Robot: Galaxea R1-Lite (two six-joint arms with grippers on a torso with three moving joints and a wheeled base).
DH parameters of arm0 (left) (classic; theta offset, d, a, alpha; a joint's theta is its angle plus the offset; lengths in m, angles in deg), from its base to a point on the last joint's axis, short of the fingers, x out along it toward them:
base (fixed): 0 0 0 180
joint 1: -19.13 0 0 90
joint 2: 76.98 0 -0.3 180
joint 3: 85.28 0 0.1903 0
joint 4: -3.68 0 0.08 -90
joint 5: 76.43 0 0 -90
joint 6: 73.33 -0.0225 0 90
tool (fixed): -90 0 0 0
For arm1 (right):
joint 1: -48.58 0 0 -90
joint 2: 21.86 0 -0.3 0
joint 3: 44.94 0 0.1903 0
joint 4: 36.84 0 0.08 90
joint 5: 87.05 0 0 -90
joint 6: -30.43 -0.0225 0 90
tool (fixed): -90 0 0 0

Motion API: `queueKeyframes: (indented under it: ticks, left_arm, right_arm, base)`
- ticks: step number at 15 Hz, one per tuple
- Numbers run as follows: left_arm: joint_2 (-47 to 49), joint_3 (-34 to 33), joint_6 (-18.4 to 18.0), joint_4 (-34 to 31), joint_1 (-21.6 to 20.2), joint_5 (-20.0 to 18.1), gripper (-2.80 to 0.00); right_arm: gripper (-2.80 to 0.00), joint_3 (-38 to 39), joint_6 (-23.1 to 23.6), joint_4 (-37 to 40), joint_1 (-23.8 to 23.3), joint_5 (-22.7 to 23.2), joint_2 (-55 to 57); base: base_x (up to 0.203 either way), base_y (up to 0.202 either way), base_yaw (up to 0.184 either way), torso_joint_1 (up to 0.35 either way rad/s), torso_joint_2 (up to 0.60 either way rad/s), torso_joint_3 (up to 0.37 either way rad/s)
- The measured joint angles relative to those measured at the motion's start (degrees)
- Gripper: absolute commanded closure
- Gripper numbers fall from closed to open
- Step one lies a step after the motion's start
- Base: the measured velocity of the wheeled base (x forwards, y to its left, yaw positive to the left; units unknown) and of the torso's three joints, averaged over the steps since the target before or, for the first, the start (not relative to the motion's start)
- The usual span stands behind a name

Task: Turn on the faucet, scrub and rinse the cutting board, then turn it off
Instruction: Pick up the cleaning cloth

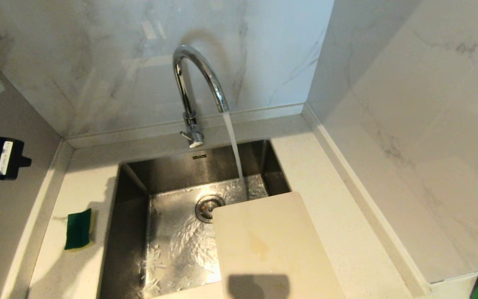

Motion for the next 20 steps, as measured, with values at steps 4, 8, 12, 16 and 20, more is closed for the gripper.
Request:
queueKeyframes:
  ticks: [4,8,12,16,20]
  left_arm:
    - [-2.0,-12.7,-0.8,5.0,-14.8,-15.0,0.00]
    - [-0.3,-29.1,-1.5,22.3,-22.4,-20.0,0.00]
    - [4.9,-34.2,-1.5,31.6,-25.6,-24.1,0.00]
    - [9.6,-35.0,-0.8,38.0,-26.2,-25.4,-2.80]
    - [15.2,-35.2,2.8,41.7,-26.1,-27.3,-2.80]
  right_arm:
    - [0.00,0.0,0.0,0.0,0.0,0.0,0.0]
    - [0.00,0.0,0.0,0.0,0.0,0.0,0.0]
    - [0.00,0.0,0.0,0.0,0.0,0.0,0.0]
    - [0.00,0.0,0.0,0.0,0.0,0.0,0.0]
    - [0.00,0.0,0.0,0.0,0.0,0.0,0.0]
  base:
    - [0.000,0.000,0.000,0.000,0.00,0.000]
    - [0.000,0.000,0.000,0.000,0.00,0.000]
    - [0.000,0.000,0.000,0.000,0.00,0.000]
    - [0.000,0.000,0.000,0.000,0.00,0.000]
    - [0.000,0.000,0.000,0.000,0.00,0.000]
